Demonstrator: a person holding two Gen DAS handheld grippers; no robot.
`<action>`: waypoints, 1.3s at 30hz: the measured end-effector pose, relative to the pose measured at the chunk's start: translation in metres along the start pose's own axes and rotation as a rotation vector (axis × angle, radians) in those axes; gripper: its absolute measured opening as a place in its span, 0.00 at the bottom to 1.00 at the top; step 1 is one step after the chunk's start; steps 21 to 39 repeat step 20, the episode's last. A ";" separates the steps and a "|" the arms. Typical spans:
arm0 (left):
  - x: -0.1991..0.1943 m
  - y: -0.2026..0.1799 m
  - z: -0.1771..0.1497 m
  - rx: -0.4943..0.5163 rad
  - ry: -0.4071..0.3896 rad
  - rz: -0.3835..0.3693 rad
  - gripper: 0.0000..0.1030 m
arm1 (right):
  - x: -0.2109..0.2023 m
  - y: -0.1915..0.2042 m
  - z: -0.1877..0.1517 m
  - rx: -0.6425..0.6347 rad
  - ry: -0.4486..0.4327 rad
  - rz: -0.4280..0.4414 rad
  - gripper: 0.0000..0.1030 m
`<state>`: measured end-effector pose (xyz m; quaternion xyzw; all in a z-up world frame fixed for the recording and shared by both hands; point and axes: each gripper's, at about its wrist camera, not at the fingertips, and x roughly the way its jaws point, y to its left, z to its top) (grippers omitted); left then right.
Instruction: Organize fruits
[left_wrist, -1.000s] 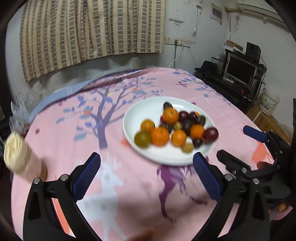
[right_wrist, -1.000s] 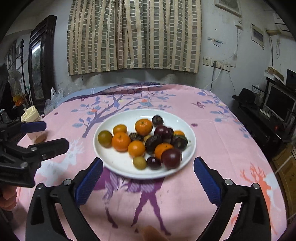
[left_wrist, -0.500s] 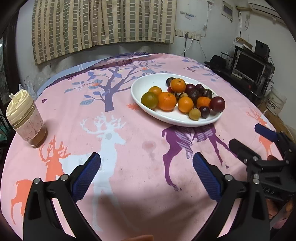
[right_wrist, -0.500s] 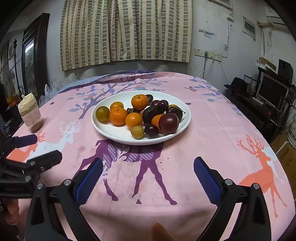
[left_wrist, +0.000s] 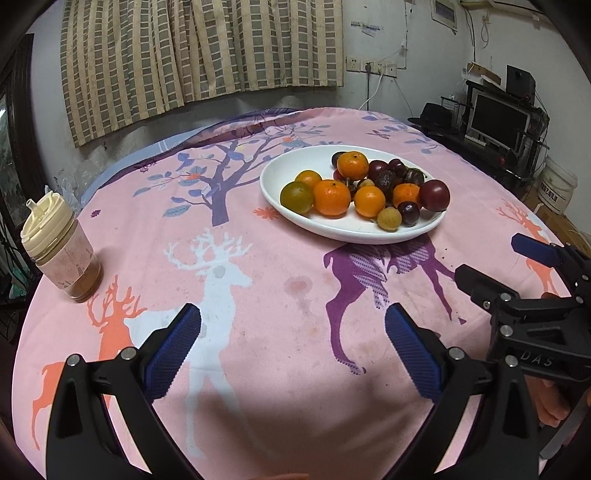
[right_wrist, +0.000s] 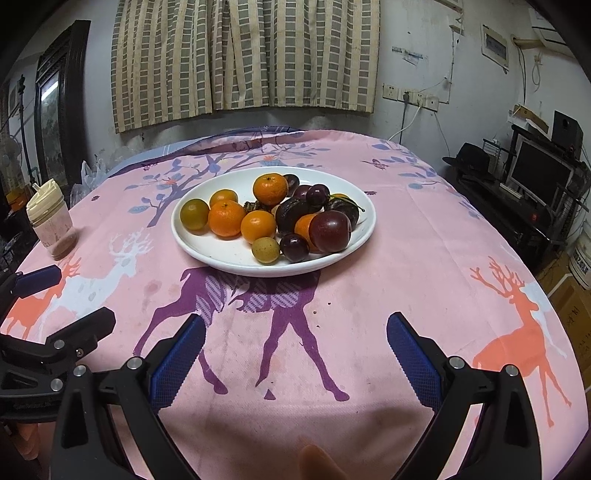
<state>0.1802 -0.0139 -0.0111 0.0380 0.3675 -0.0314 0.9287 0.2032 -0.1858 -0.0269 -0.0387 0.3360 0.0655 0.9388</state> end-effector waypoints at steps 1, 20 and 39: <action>0.000 0.000 0.000 -0.003 -0.002 0.000 0.95 | 0.000 0.000 0.000 0.001 0.002 -0.001 0.96; -0.006 0.000 -0.001 -0.001 -0.021 0.020 0.95 | 0.002 -0.003 0.000 0.007 0.009 0.000 0.96; -0.006 0.000 -0.001 -0.001 -0.021 0.020 0.95 | 0.002 -0.003 0.000 0.007 0.009 0.000 0.96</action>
